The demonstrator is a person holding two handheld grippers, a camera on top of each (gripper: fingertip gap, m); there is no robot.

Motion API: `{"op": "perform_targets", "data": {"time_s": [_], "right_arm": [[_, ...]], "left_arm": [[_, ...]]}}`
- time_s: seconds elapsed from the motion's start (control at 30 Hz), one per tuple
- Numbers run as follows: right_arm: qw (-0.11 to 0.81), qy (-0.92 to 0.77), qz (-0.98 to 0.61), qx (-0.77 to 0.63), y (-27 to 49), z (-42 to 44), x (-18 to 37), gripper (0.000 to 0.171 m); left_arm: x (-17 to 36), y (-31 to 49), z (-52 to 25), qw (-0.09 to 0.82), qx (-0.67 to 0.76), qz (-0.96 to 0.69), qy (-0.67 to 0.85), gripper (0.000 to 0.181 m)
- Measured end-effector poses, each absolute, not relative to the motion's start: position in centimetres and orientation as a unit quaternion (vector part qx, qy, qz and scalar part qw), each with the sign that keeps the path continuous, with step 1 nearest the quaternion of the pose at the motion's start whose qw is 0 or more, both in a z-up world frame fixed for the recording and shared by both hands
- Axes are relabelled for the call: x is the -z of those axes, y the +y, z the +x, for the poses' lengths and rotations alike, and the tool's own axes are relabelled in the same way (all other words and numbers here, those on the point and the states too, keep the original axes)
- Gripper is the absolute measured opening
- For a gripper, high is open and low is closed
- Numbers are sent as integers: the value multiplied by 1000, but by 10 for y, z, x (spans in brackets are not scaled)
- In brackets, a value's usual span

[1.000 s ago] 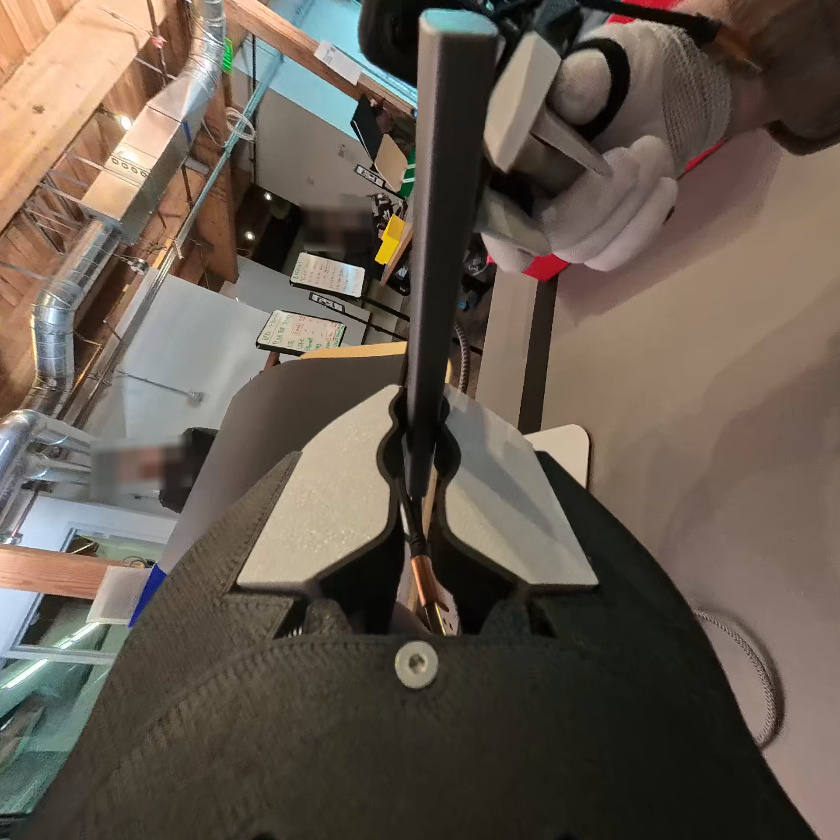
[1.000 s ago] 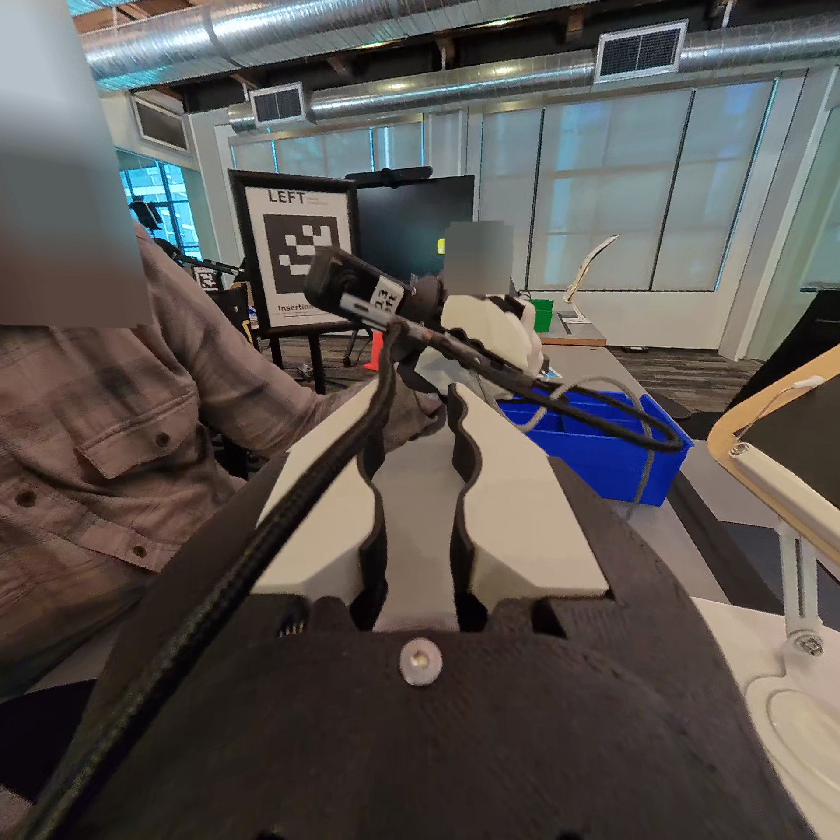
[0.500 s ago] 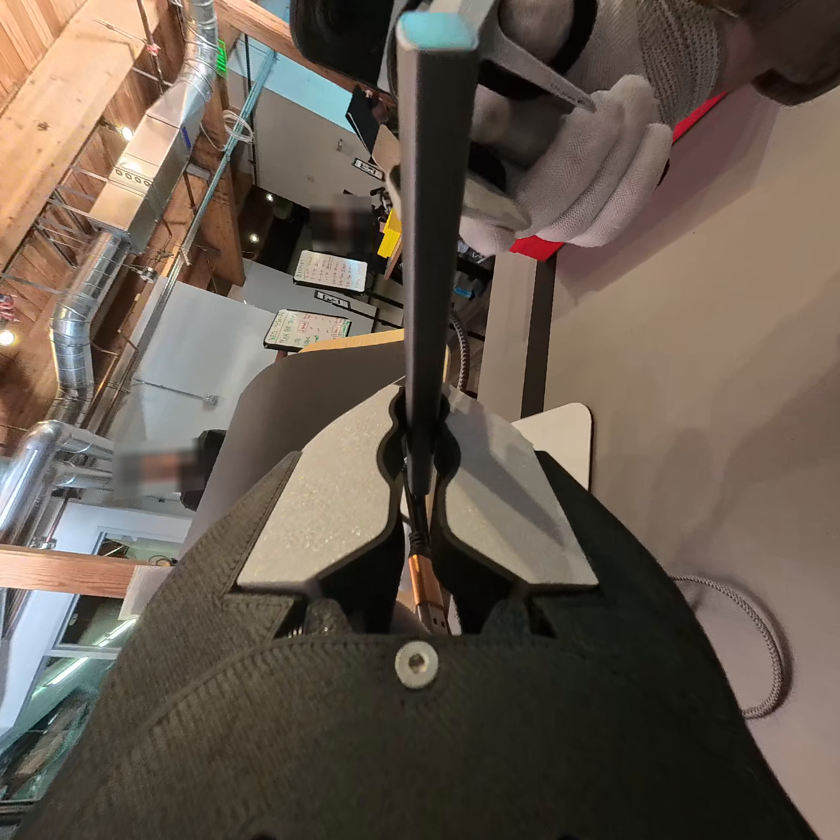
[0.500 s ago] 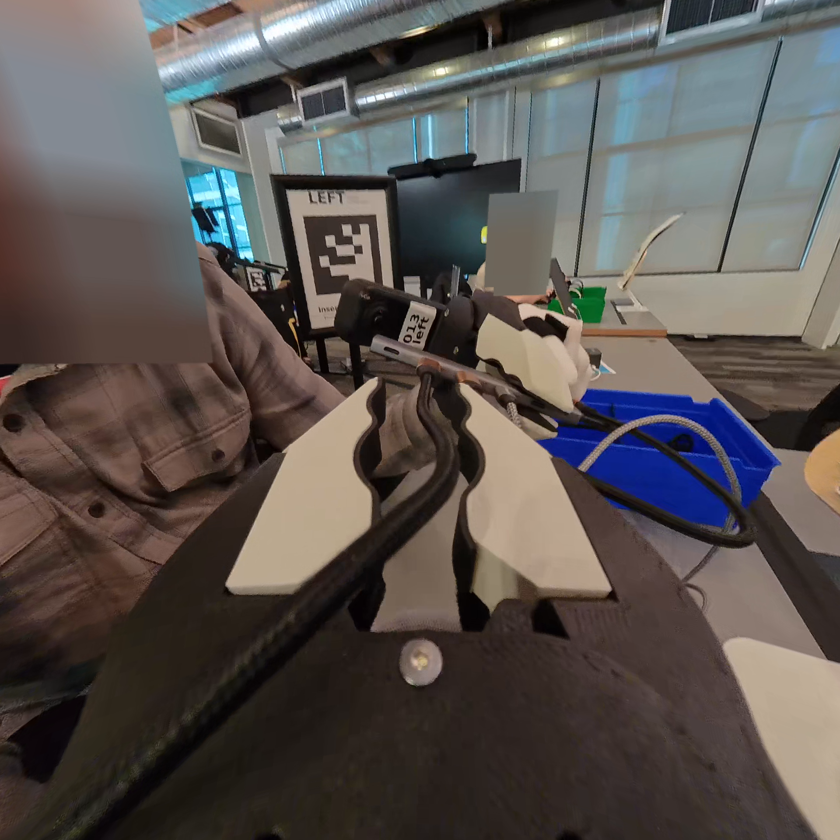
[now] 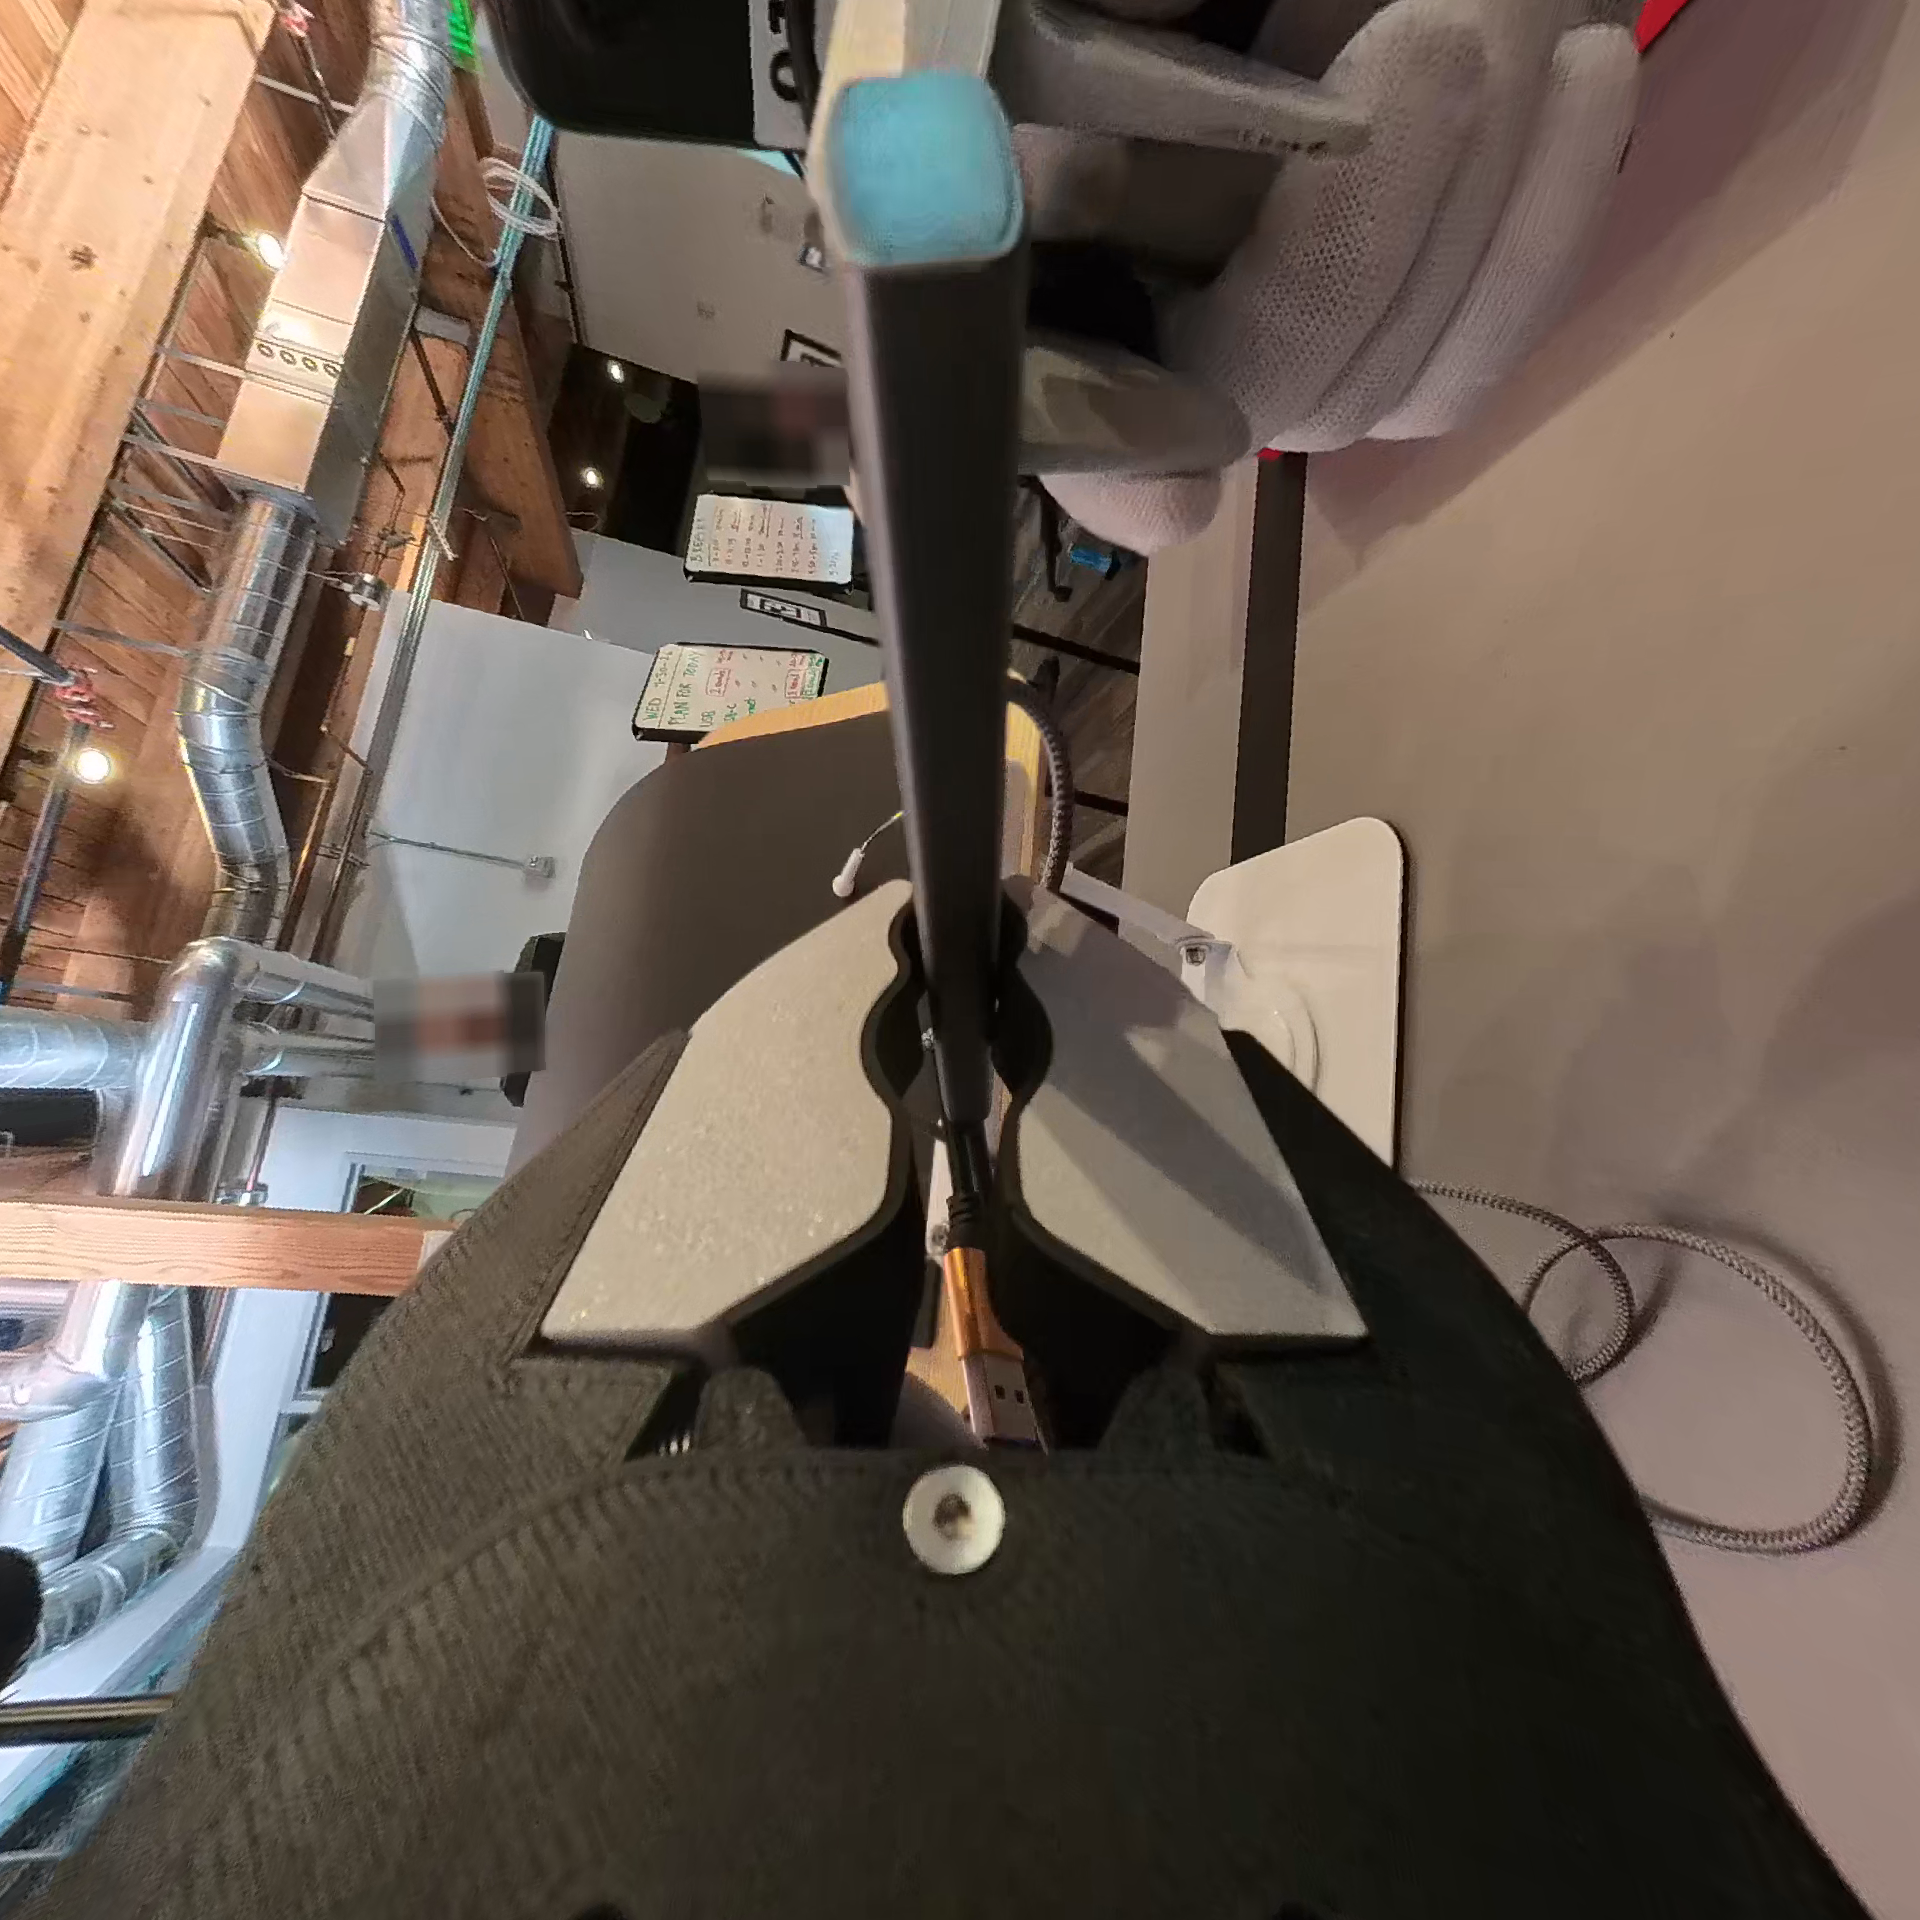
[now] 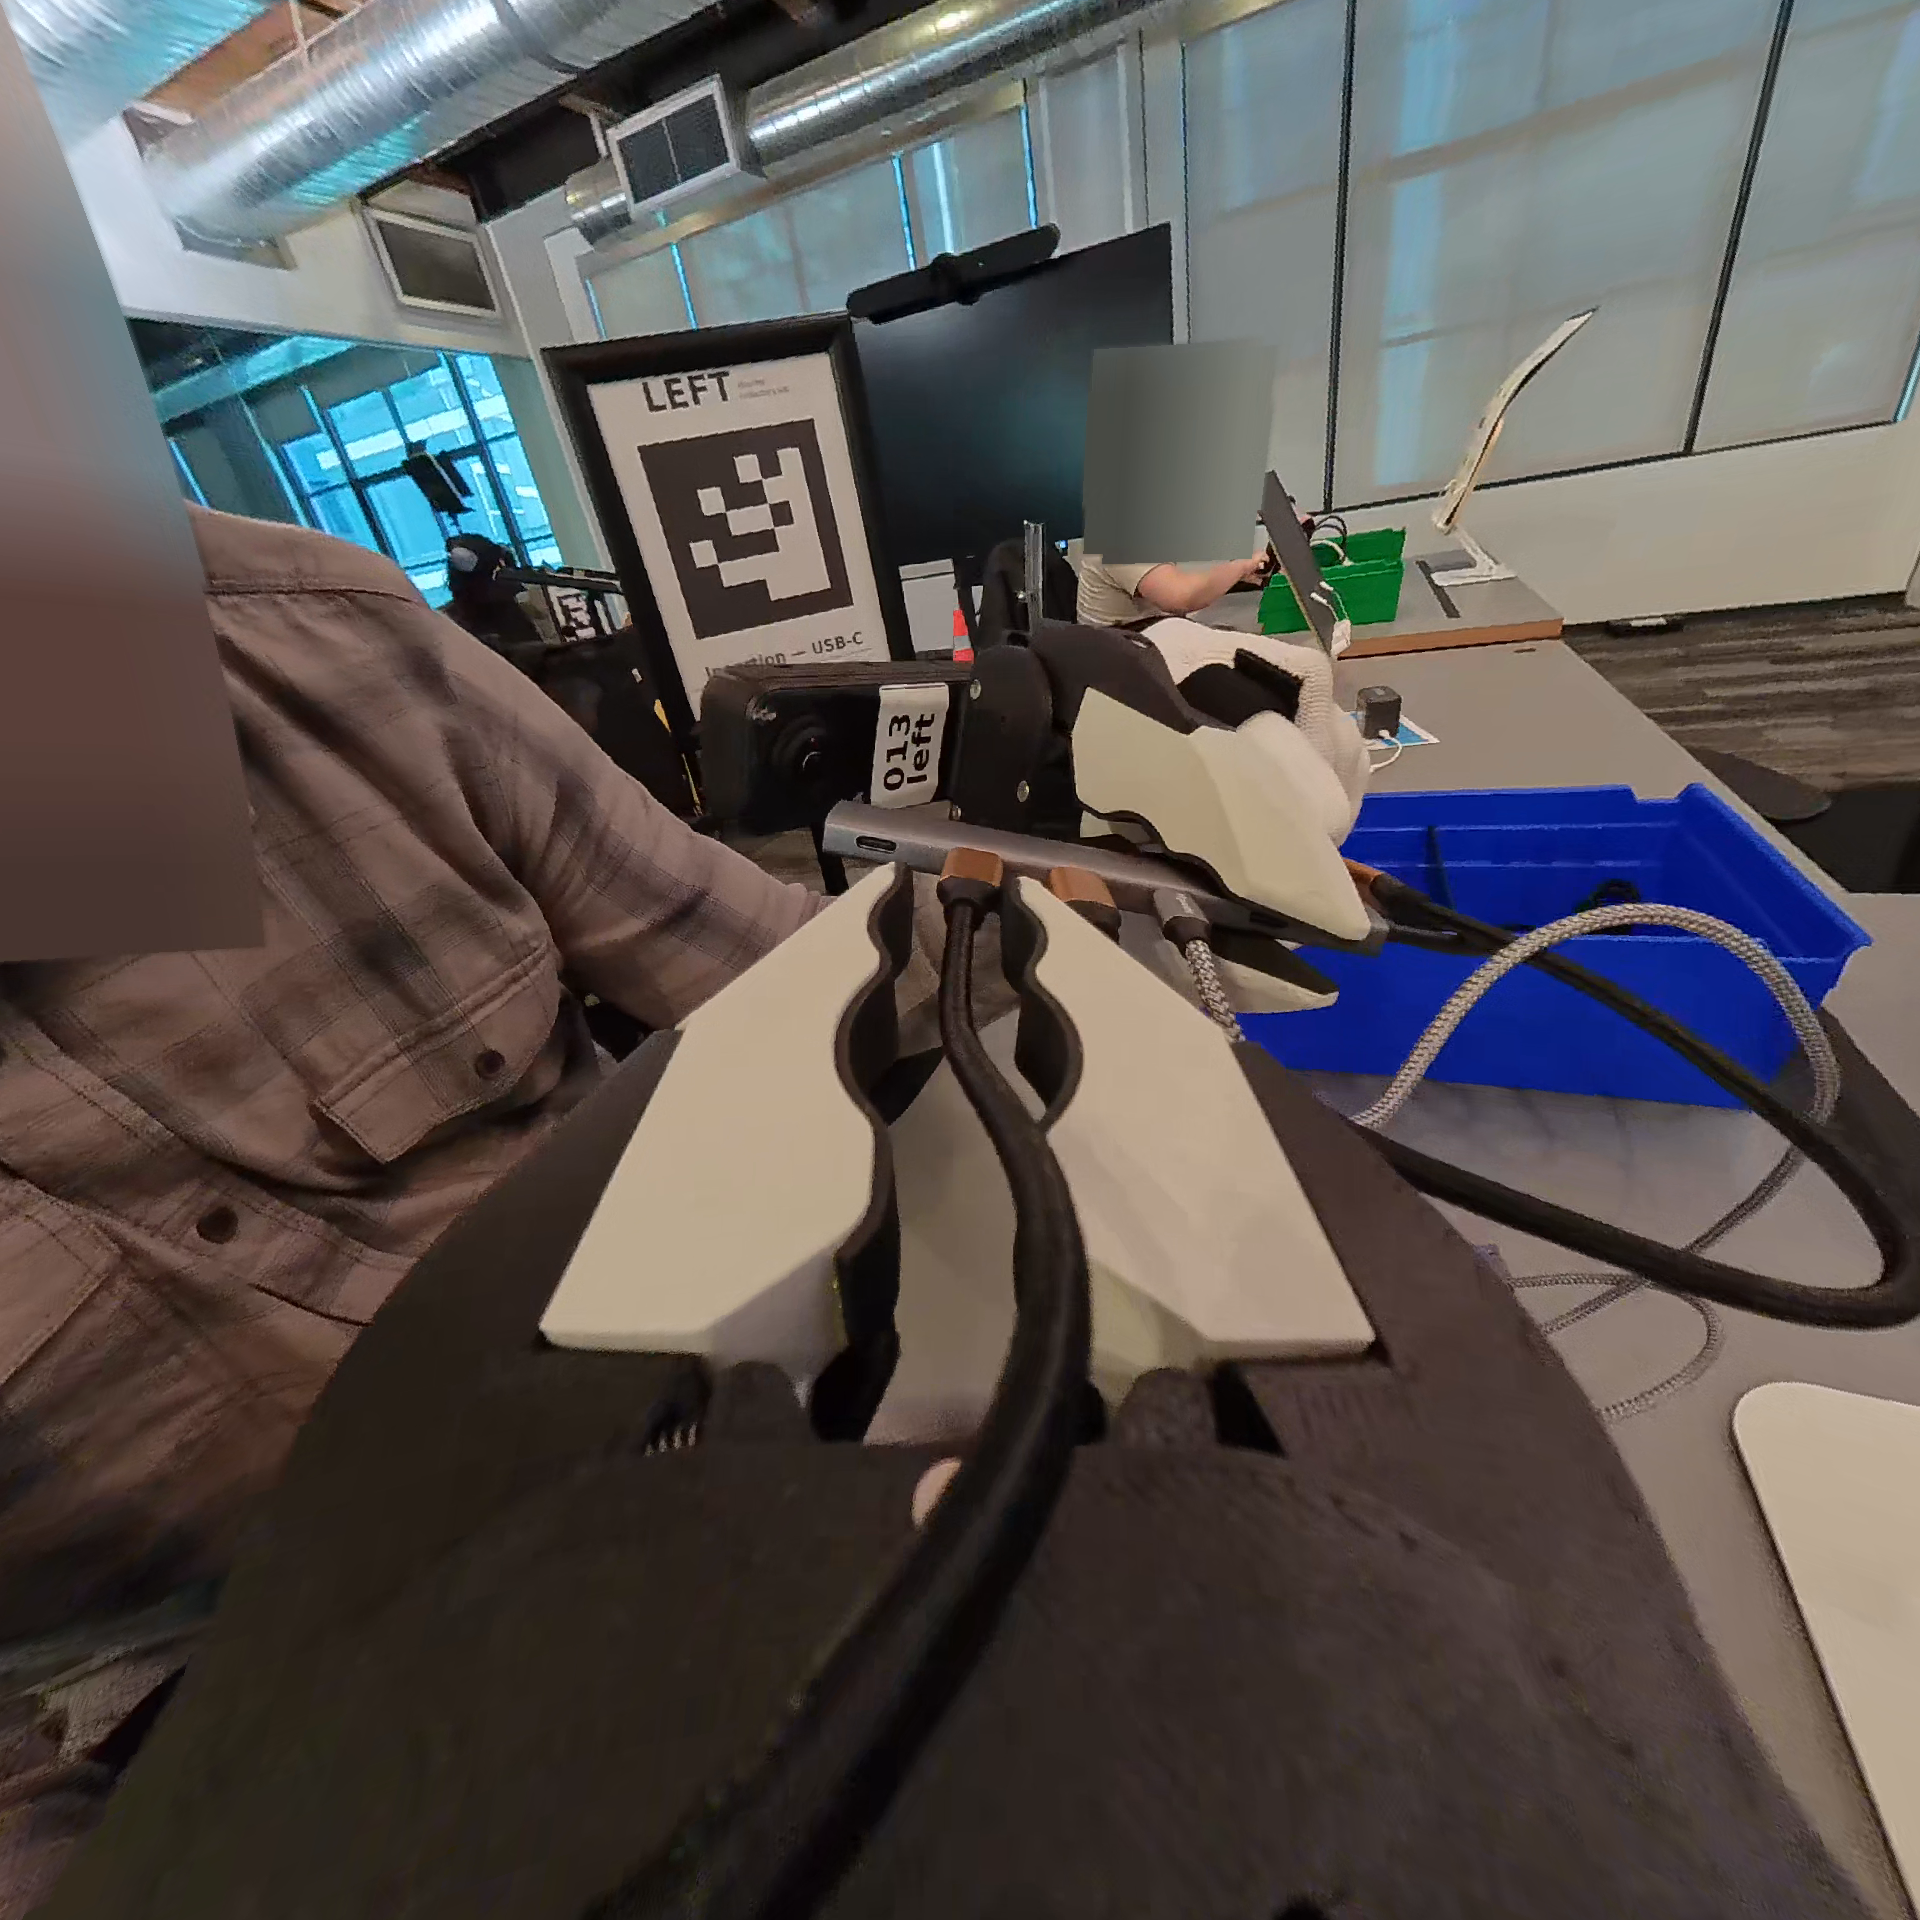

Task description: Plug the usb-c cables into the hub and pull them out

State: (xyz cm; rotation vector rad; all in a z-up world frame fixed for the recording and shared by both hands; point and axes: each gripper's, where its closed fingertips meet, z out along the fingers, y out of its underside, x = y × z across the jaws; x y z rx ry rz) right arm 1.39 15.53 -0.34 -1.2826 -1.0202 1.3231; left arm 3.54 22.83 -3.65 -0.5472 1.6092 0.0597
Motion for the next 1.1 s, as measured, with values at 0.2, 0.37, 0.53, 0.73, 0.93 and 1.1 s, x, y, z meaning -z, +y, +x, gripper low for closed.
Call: {"op": "perform_targets", "data": {"time_s": [0.2, 0.37, 0.53, 0.73, 0.93, 1.1], "right_arm": [[496, -408, -560, -523, 167, 11, 9, 10], [509, -415, -558, -507, 171, 9, 11, 10], [530, -409, -541, -509, 174, 8, 5, 10], [541, -396, -526, -523, 176, 11, 1, 9], [548, -387, -516, -533, 176, 15, -4, 9], [551, -374, -510, -545, 178, 23, -4, 9]], "left_arm": [[42, 238, 36, 655, -53, -252, 710, 10], [41, 243, 36, 659, -57, -257, 704, 9], [33, 247, 35, 679, -59, -261, 683, 9], [27, 249, 35, 691, -46, -275, 667, 19], [18, 248, 34, 710, -47, -266, 651, 33], [10, 230, 34, 719, -19, -239, 652, 40]]}}
